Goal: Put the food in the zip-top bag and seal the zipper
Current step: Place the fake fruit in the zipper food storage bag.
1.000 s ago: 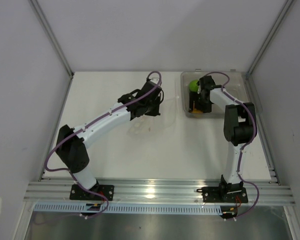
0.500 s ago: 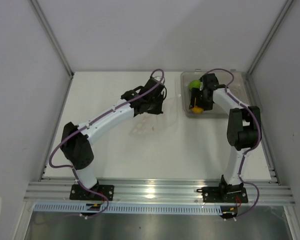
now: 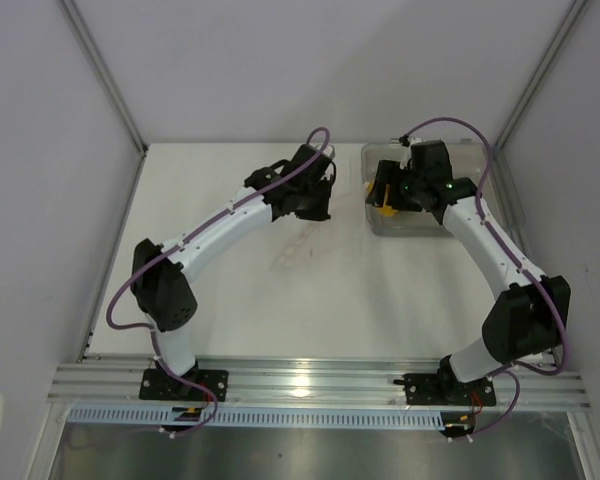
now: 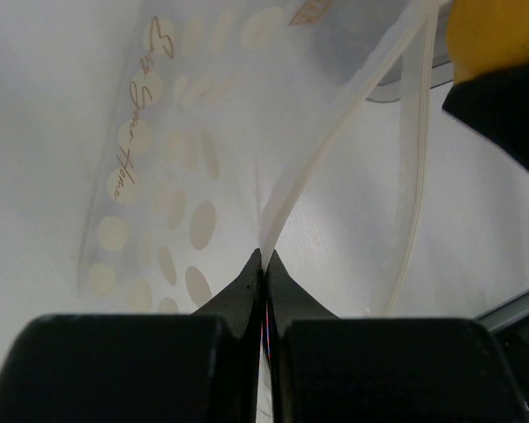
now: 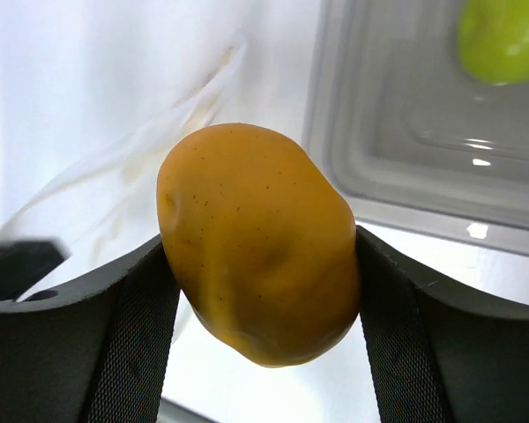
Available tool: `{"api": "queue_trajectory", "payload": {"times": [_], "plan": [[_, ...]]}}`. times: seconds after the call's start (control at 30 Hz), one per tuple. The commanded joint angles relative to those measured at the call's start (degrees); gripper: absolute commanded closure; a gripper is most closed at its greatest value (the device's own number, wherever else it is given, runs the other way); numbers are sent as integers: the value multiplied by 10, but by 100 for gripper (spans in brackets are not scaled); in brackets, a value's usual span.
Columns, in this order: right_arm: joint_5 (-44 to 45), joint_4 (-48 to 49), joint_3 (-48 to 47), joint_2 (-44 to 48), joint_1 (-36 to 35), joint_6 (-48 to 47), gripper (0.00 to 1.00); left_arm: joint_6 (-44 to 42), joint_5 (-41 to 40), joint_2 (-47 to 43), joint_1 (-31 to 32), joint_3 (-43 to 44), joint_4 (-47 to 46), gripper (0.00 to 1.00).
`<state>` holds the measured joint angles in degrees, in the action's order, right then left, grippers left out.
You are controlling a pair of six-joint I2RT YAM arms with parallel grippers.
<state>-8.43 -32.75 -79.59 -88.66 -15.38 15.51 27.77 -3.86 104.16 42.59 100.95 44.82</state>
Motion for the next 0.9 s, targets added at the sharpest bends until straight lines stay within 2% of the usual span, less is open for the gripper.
{"api": "queue_trajectory", "payload": {"times": [0.0,0.2,0.43,0.6,0.87], "plan": [[3,-17,6,52,-30,29,72,-11,28,12,-7,39,10,99],[-23,-19,-2,95,-72,60,71,-6,52,23,-6,46,10,99],[-54,8,14,80,-91,91,71,5,75,20,-8,48,6,99],[-44,33,31,77,-115,118,71,11,90,16,-9,49,2,99],[-20,22,40,75,-127,121,71,17,105,5,-15,38,-6,99]]}}
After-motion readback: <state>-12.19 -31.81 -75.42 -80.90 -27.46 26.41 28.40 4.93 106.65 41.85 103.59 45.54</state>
